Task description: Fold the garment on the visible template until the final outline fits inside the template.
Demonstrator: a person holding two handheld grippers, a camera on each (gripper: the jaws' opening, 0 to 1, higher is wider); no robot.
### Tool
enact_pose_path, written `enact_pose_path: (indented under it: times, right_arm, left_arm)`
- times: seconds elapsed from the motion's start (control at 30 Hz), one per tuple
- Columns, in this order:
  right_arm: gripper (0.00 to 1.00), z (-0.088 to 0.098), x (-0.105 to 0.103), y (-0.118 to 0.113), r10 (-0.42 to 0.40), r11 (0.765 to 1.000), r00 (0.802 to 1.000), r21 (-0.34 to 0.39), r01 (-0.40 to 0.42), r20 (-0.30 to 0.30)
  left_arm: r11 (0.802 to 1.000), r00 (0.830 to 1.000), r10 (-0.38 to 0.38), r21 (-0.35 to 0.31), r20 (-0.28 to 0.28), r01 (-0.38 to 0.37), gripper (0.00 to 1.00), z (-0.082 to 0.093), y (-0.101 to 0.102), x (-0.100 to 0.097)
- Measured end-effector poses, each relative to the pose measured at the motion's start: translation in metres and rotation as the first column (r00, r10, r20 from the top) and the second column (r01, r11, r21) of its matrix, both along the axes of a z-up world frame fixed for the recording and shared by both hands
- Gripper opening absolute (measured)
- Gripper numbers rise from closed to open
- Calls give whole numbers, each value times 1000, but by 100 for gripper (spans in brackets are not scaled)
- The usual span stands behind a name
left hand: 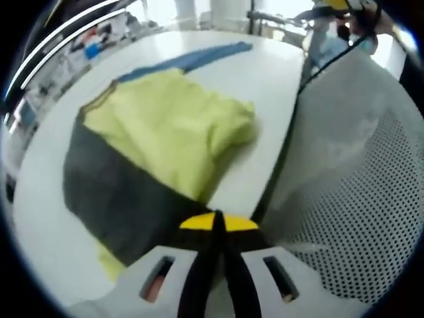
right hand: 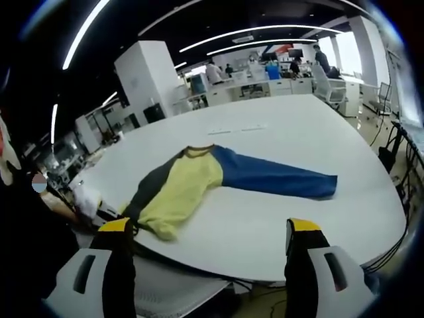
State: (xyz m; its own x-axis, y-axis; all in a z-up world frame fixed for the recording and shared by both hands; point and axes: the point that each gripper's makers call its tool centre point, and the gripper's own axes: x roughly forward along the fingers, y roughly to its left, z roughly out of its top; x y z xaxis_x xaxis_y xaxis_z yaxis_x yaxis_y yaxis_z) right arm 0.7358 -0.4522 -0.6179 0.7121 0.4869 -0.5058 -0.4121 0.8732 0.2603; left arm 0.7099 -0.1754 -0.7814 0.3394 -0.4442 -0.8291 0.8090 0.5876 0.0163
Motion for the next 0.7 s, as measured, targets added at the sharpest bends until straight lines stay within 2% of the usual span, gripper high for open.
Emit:
enact_pose_path:
  times: [0.33,0.43,0.57,0.7]
  right_arm:
    - [94,-1,-1,1,2,1000,1000,-2,-2,-5]
    - [95,-1,-1,2,6,1000,1000,-1,-6,-4]
    - [95,-2,0,6,18,1000,1000,-3,-18,-6]
    - [95,-3,2,12,32,999,999,1,-32,-8]
  left_arm:
    - [999,999,22,-35,-24,-23,0,6,1,1]
    - [995,997,59,-82,-44,-62,0,15,3,4]
    - [990,995,91,-108,-46,-95,0,28,12,9]
    - [975,988,145,-160,-53,-152,0,44,22,15]
